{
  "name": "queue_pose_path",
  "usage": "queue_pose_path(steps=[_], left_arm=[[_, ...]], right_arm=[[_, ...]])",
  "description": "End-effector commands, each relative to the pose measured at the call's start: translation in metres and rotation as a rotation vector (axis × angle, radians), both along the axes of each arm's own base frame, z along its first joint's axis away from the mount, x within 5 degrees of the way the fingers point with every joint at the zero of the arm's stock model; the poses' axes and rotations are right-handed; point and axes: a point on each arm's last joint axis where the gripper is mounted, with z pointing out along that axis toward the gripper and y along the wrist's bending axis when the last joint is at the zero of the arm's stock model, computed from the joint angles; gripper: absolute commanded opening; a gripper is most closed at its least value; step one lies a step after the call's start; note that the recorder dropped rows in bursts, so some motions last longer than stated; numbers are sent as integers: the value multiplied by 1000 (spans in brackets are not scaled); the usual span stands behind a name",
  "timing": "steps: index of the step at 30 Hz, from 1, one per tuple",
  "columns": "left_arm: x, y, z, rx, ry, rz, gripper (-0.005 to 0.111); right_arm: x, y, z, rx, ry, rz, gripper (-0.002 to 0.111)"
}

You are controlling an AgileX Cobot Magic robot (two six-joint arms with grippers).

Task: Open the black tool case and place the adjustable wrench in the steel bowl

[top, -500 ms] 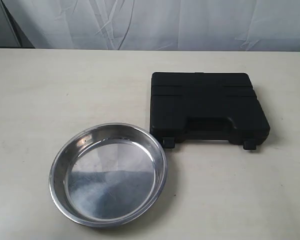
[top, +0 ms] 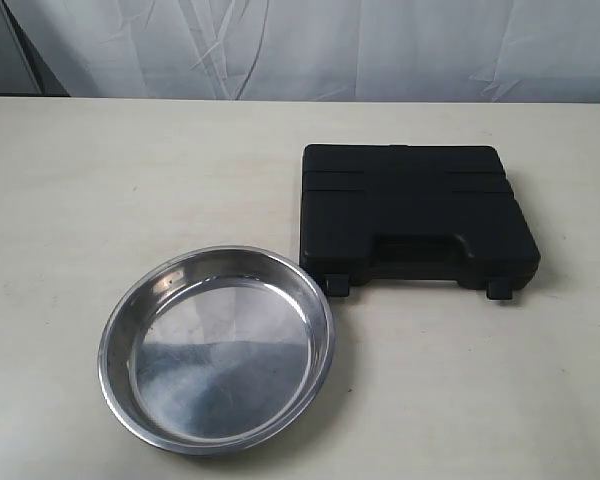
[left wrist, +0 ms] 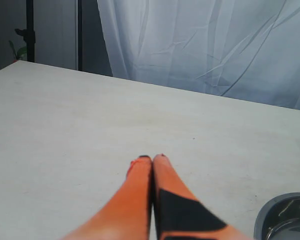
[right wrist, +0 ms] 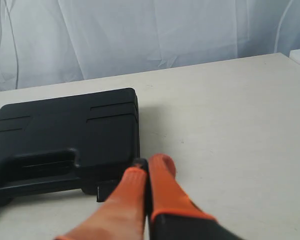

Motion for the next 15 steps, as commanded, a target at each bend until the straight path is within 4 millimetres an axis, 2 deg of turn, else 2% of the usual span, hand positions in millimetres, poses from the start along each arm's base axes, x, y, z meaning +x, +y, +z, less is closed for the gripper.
queue_pose_path(steps=[1,4,5,6,7,9,13,15], left_arm=[[1,-1,1,-1,-5,-9,0],[1,-1,1,-1,-5,-9,0],[1,-1,1,-1,-5,-9,0],[1,-1,1,-1,-5,-9,0],[1,-1,1,-1,-5,-9,0],[1,-1,1,-1,-5,-9,0],[1,-1,1,-1,-5,-9,0],[1,-1,1,-1,-5,-9,0]], right_arm=[[0,0,0,-1,-13,-5,0],[2,-3,13,-32,-161,-31,0],[2,-4,22,12,-260,-49,0],[1,-5,27,79,-321,-64,0],[0,-8,34,270,-406,-100,0],[0,-10,34,513,-425,-127,0],[-5,-7,58,461,-463,-90,0],[-1,-4,74,394,-400,-59,-1]])
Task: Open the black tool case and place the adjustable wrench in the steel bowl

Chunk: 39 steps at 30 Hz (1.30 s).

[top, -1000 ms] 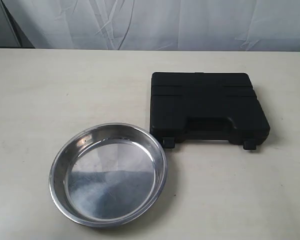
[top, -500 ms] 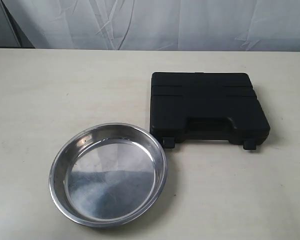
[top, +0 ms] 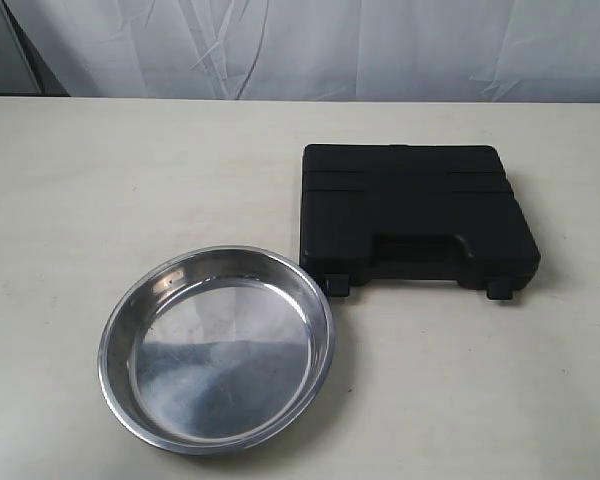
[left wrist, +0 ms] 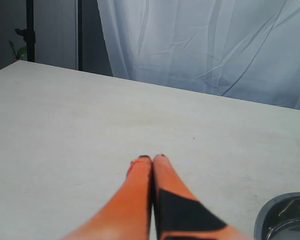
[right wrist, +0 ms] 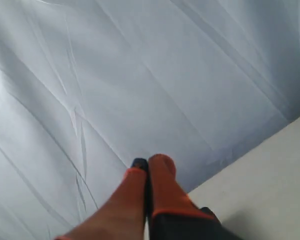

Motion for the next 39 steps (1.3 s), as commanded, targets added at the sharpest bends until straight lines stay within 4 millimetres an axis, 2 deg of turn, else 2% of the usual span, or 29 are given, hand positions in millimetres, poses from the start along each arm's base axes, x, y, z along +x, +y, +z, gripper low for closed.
queue_pose_path(steps=[1,4,6,8,11,14,15,16,17,18,19,20,21,22,23,24,25,28,30,34,39], left_arm=[[1,-1,1,-1,-5,-9,0],[1,-1,1,-1,-5,-9,0],[1,-1,1,-1,-5,-9,0],[1,-1,1,-1,-5,-9,0],[1,-1,1,-1,-5,-9,0],[1,-1,1,-1,-5,-9,0],[1,-1,1,-1,-5,-9,0],[1,-1,1,-1,-5,-9,0],[1,-1,1,-1,-5,-9,0],[1,-1,1,-1,-5,-9,0],[1,-1,1,-1,-5,-9,0],[1,-1,1,-1,-5,-9,0],[1,-1,1,-1,-5,-9,0],[1,-1,1,-1,-5,-9,0],[1,-1,1,-1,-5,-9,0],[1,-1,1,-1,-5,-9,0],[1,-1,1,-1,-5,-9,0],[1,-1,1,-1,-5,-9,0],[1,-1,1,-1,-5,-9,0],[1,-1,1,-1,-5,-9,0],[1,-1,1,-1,-5,-9,0]], right_arm=[[3,5,39,-156,66,38,-1],[22,7,75,-357,227,66,-1],[40,6,105,-465,334,86,-1],[67,4,129,-591,478,131,-1],[115,2,149,-724,658,240,-1],[166,5,152,-756,742,382,-1],[196,10,145,-815,752,508,-1],[211,14,137,-846,759,594,-1],[234,22,120,-864,755,759,-1],[245,26,109,-874,748,849,-1],[263,32,84,-880,739,1007,1],[269,36,72,-892,726,1086,5],[275,45,50,-941,732,1227,18],[277,60,31,-981,744,1348,36],[278,69,23,-1000,747,1393,45],[279,87,10,-1046,749,1456,51],[279,97,6,-1095,747,1473,51],[270,137,-8,-1438,764,1490,47],[265,149,-12,-1591,835,1440,47],[264,160,-21,-1651,906,1400,47],[269,162,-41,-1649,954,1428,47]])
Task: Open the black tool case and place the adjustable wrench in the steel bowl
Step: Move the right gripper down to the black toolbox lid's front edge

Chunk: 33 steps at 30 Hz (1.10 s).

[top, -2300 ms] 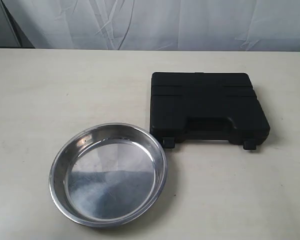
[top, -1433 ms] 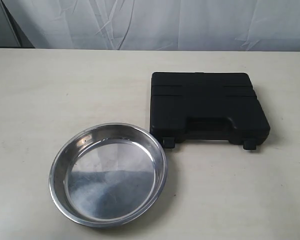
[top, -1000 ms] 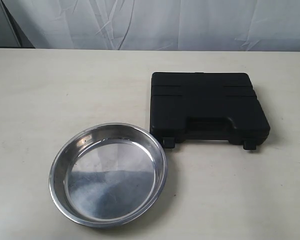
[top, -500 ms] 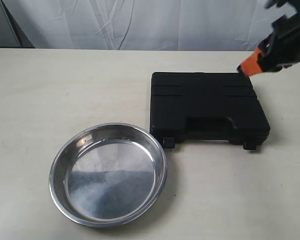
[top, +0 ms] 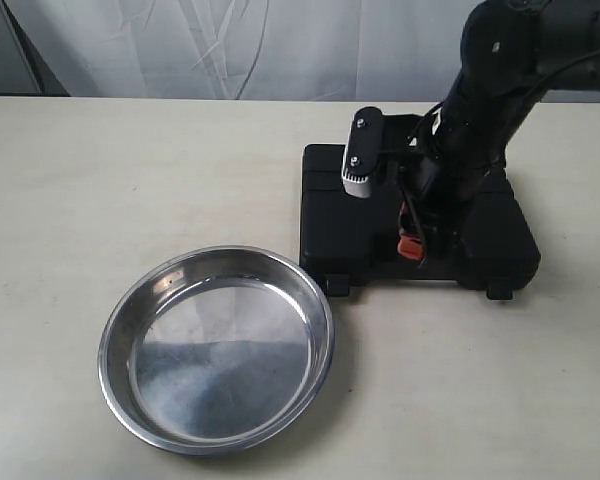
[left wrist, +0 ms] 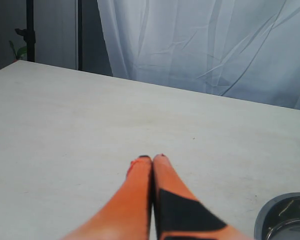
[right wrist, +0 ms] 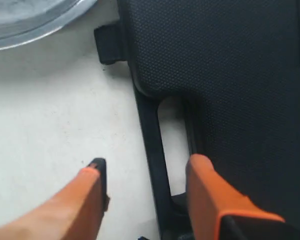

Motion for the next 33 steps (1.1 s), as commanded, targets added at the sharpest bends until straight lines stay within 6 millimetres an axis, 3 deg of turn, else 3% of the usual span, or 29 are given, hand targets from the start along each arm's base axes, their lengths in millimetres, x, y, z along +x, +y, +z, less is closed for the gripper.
queue_pose_path(steps=[1,23,33], left_arm=[[1,-1,1,-1,-5,-9,0],[1,-1,1,-1,-5,-9,0],[1,-1,1,-1,-5,-9,0]], right_arm=[[7,1,-17,-41,4,-11,47],[23,5,-68,-78,18,-19,47],[27,5,-72,-81,-18,-9,47]])
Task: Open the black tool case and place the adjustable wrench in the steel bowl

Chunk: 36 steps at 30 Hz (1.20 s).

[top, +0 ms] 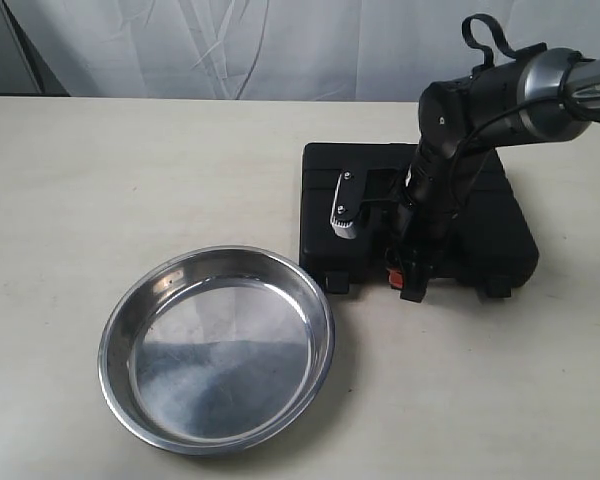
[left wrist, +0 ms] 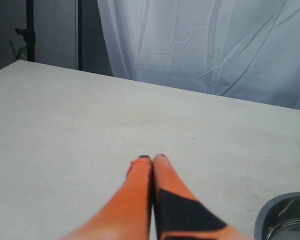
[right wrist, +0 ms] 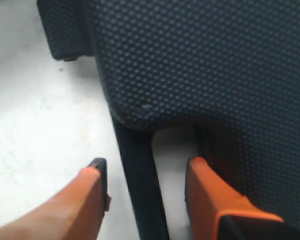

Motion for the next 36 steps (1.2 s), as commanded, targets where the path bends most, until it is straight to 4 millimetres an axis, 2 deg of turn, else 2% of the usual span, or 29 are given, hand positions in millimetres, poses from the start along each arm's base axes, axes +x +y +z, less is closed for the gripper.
queue_pose_path(steps=[1,5,7,12,22,32,36], left_arm=[[1,-1,1,1,-5,-9,0],[1,-1,1,1,-5,-9,0],[1,-1,1,1,-5,-9,0],[1,-1,1,1,-5,-9,0],[1,-1,1,1,-5,-9,0],[1,-1,1,1,-5,-9,0],[1,-1,1,1,-5,-9,0]], right_arm=[[6,0,-3,-6,-45,14,47],[6,0,-5,-8,-40,12,47],[6,0,-5,-10,-38,14,41],[5,-1,-5,-12,-27,12,-1],[-1,-3,-4,-34,29,11,0],[-4,-4,21,-14,-5,9,0],[-6,-5,25,-15,-3,9,0]])
